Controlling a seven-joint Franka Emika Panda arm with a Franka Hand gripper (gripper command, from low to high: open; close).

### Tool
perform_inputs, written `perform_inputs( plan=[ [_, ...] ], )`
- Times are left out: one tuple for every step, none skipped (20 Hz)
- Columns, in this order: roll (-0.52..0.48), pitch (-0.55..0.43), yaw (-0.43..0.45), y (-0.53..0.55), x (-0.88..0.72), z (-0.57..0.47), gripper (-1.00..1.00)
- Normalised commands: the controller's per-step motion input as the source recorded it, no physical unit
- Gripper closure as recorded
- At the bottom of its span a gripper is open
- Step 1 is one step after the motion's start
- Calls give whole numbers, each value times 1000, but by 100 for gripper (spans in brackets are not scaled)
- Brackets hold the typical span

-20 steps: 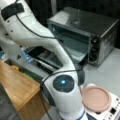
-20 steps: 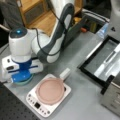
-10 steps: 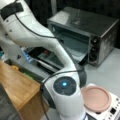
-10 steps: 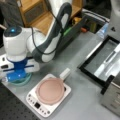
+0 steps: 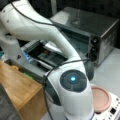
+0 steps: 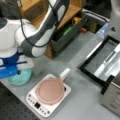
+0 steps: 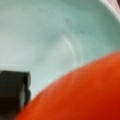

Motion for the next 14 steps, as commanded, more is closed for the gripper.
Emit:
perform_inputs(
  plan=[
    [8, 157, -300, 216, 50, 264, 100],
    [107, 91, -443, 235, 41, 171, 100],
    [168, 30, -539, 303, 19, 140, 100],
    [183, -4, -601, 357, 8, 103, 100],
    [195, -38, -645, 399, -1, 71, 100],
    [193, -59, -665, 425, -15, 59, 100],
    [178, -62, -609, 417, -30, 48, 100],
    [185, -76, -678, 410, -47, 47, 100],
    [180, -80, -707, 402, -64, 56, 100],
    [164, -78, -650, 365, -84, 57, 100],
    [170, -83, -708, 342, -100, 62, 100],
    [179, -92, -704, 328, -115, 70, 100],
    [166, -92, -637, 307, -126, 70, 100],
    [149, -89, -548, 264, -141, 56, 100]
  ],
)
